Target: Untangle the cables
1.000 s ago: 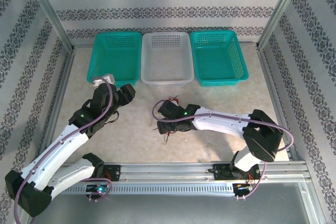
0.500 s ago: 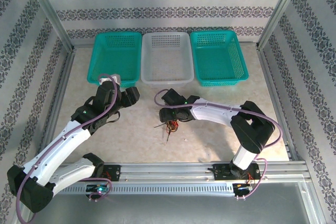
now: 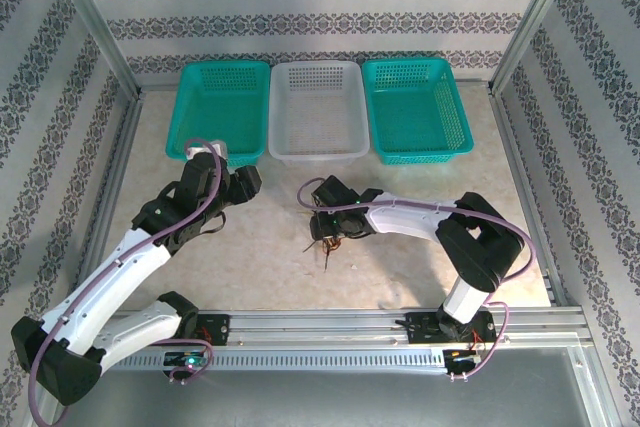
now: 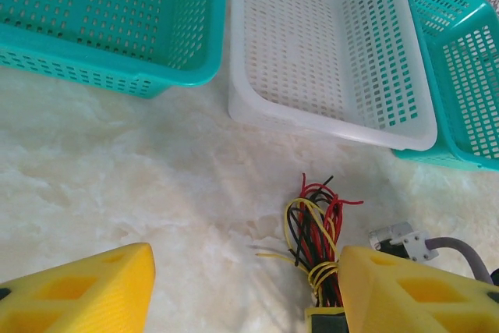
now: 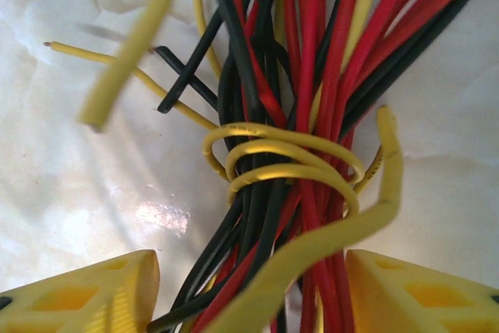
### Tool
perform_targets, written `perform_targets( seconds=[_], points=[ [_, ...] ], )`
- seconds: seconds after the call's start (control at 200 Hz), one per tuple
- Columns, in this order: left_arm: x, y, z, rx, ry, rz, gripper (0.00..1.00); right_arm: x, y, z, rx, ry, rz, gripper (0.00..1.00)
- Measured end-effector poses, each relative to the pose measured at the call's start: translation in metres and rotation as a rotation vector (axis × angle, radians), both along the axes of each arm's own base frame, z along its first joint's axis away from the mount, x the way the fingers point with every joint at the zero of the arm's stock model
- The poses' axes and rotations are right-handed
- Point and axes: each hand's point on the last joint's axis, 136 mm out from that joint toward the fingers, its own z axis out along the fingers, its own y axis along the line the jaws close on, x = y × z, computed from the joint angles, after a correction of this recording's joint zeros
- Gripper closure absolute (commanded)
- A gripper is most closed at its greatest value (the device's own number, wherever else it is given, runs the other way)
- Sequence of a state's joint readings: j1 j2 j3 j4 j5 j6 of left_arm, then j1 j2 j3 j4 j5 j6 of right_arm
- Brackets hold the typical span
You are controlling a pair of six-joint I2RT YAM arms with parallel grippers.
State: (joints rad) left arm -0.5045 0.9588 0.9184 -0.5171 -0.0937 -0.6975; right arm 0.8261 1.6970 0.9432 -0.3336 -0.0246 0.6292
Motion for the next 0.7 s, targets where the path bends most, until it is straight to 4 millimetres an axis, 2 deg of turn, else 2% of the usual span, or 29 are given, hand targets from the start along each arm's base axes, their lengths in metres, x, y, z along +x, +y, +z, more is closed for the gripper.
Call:
perform_targets(
  seconds=[0.235,0.345,0.42,0.54,0.615,0.7],
  points=[
    [0.006,-0.004,0.013,0.014,-0.026,-0.022,0.31,-0.001,-0.009,0.014,0.014,-0.021,0.007,0.71],
    [0.007,-0.007,0.019,0.025,-0.041,-0.049,0.25,0.000,-0.016,0.033,0.033,-0.052,0.010,0.86],
    [0.007,-0.008,0.024,0.027,-0.055,-0.059,0.21,0.004,-0.021,0.049,0.055,-0.082,0.004,0.92],
    [0.004,-0.008,0.030,0.014,-0.071,-0.080,0.13,0.007,-0.030,0.076,0.094,-0.116,-0.009,0.93],
    [0.000,-0.013,0.034,-0.006,-0.077,-0.121,0.00,0.009,-0.033,0.100,0.136,-0.143,-0.002,0.93],
    [-0.005,-0.027,0.040,-0.058,-0.083,-0.197,0.01,0.010,-0.033,0.136,0.210,-0.191,0.017,0.92]
  ],
)
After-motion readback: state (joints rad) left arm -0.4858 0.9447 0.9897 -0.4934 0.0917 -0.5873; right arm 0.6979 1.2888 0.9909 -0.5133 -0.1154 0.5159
